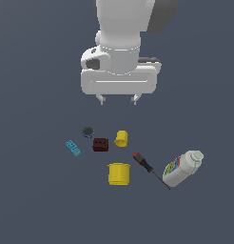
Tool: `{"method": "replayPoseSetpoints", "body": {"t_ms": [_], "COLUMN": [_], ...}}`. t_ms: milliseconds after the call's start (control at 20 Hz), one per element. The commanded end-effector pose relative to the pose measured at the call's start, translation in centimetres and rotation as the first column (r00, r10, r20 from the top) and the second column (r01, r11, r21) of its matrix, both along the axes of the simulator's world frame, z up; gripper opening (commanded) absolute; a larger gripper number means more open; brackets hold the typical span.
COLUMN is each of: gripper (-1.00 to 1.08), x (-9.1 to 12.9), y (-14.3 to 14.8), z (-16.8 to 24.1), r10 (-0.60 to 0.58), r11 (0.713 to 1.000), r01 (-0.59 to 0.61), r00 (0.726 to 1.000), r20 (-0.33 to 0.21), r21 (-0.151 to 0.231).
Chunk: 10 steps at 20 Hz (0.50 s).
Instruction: Pick up a designated object from a clutter of objects.
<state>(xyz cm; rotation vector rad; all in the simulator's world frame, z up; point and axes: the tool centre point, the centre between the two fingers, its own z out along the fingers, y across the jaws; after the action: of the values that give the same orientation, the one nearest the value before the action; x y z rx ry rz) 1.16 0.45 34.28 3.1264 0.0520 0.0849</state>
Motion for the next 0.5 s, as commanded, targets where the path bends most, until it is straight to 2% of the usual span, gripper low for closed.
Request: {"method": "replayPoseSetpoints", "body": {"t_ms": [0,450], "gripper": [1.00,1.00], "x": [0.0,0.4], "y": [0.0,0.7], "z": [0.0,1.8], "r10": [0.000,-0.005], "r11": [1.000,1.000], "r01": [0.000,0.004], "r00": [1.000,1.000], "r20": [0.000,0.031], "r21": [0.000,0.022]}}
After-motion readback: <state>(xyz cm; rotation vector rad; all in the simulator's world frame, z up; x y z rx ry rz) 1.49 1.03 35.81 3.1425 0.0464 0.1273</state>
